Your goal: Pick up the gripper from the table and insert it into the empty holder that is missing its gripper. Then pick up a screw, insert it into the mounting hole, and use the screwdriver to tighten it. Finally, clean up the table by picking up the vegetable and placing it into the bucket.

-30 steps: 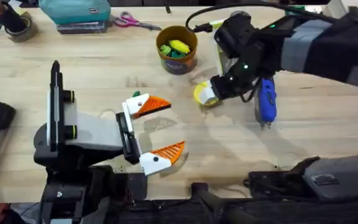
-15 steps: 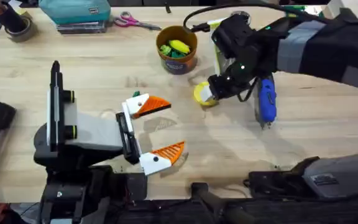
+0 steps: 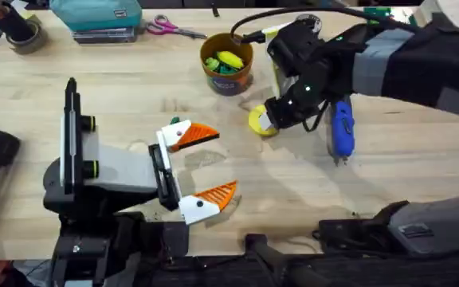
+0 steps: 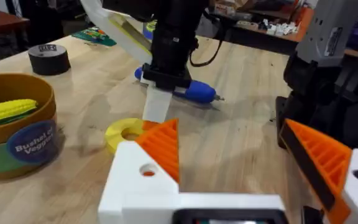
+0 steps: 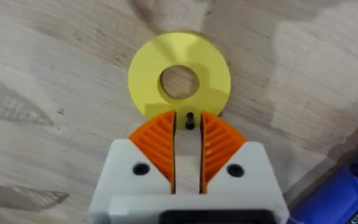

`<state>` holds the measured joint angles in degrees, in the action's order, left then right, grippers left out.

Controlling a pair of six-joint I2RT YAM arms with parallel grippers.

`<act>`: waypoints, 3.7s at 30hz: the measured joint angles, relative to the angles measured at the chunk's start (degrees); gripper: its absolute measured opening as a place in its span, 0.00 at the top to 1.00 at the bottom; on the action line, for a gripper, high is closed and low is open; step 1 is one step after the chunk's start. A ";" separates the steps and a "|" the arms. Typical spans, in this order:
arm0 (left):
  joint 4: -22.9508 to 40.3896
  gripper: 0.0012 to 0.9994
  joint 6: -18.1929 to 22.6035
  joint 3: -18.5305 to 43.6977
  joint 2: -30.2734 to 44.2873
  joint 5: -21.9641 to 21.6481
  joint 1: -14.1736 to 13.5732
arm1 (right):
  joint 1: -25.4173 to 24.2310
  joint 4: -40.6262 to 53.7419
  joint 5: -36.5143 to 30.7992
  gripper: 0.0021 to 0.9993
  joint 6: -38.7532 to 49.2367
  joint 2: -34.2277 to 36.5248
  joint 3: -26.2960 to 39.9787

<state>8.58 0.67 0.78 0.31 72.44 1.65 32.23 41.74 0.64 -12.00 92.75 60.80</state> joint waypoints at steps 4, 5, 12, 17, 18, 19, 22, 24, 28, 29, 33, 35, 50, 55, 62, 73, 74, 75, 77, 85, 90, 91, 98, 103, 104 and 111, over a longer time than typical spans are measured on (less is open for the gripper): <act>0.00 0.01 -0.01 0.00 -0.01 0.00 0.00 | 0.00 -0.02 -0.35 0.85 0.01 0.01 0.00; 0.00 0.01 -0.02 0.00 0.01 0.00 0.00 | 0.00 -0.02 -0.42 0.88 0.01 0.00 0.00; 0.00 0.01 0.00 0.00 0.01 0.00 0.00 | 0.00 -0.04 -0.63 0.99 -0.01 0.02 0.00; 0.00 0.01 -0.01 0.00 -0.01 0.00 0.00 | 0.00 -0.04 -0.63 1.00 -0.01 0.00 0.00; 0.00 0.01 -0.02 0.00 -0.01 0.00 0.00 | 0.00 -0.04 -0.63 1.00 -0.01 0.00 0.00; 0.00 0.01 -0.01 0.00 -0.01 0.00 0.00 | 0.00 -0.02 -0.63 1.00 -0.01 0.00 0.00; 0.00 0.01 -0.02 0.00 -0.01 0.00 0.00 | 0.00 0.16 -0.63 1.00 -0.01 -0.08 0.02; 0.00 0.01 0.00 0.00 -0.01 0.00 0.00 | 0.00 1.18 -0.63 1.00 -0.01 -0.61 0.25; 0.00 0.01 0.00 0.00 0.01 0.00 0.00 | 0.00 7.09 -0.64 1.00 -0.01 -2.81 4.18; 0.00 0.01 -0.02 0.00 -0.01 0.00 0.00 | 0.00 8.78 -0.66 1.00 -0.01 -3.55 5.96; 0.00 0.01 0.00 0.00 -0.01 0.00 0.00 | 0.00 15.23 -0.66 1.00 0.01 -6.90 14.93; 0.00 0.01 -0.02 0.00 0.01 0.00 0.00 | 0.00 18.67 -0.65 1.00 0.07 -8.18 19.75; 0.00 0.01 0.00 0.00 -0.01 0.00 0.00 | 0.00 34.18 -0.63 1.00 2.64 -9.27 38.31; 0.00 0.01 -0.01 0.00 -0.01 0.00 0.00 | 0.87 35.27 -0.63 1.00 4.02 -8.95 39.46; 0.00 0.01 -0.01 0.00 -0.01 0.00 0.00 | 2.01 36.74 -0.57 1.00 5.56 -4.86 43.20; 0.00 0.01 -0.02 0.00 0.00 0.00 0.00 | 7.51 36.82 -0.55 1.00 11.86 3.25 53.26; 0.00 0.01 -0.02 0.00 0.00 0.00 0.00 | 8.46 36.81 -0.37 1.00 12.80 4.18 53.94; 0.00 0.01 0.00 0.00 0.01 0.00 0.00 | 9.34 36.83 -0.23 1.00 13.72 4.94 54.39; 0.00 0.01 -0.02 0.00 -0.01 0.00 0.00 | 11.48 36.64 0.06 1.00 15.54 6.24 54.85; 0.00 0.01 -0.02 0.00 0.01 0.00 0.00 | 18.70 35.18 0.70 1.00 21.33 7.39 55.04; 0.00 0.01 -0.02 0.00 0.00 0.00 0.00 | 22.04 34.93 0.70 1.00 24.99 7.38 55.21; 0.00 0.01 -0.02 0.00 0.01 0.00 0.00 | 22.56 34.93 0.70 1.00 25.80 7.39 55.21; 0.00 0.01 -0.02 0.00 -0.01 0.00 0.00 | 24.63 34.47 0.72 1.00 29.01 7.39 55.21; 0.00 0.01 -0.02 0.00 0.00 0.00 0.00 | 24.65 34.05 0.70 1.00 29.61 7.39 55.21; 0.00 0.01 0.00 0.00 -0.01 0.00 0.00 | 24.65 34.05 0.70 1.00 29.65 7.37 55.21; 0.00 0.01 0.00 0.00 -0.01 0.00 0.00 | 24.79 34.05 0.70 1.00 29.87 7.50 55.25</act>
<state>8.58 0.66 0.78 0.30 72.44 1.65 57.02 75.79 1.34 17.87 100.25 116.05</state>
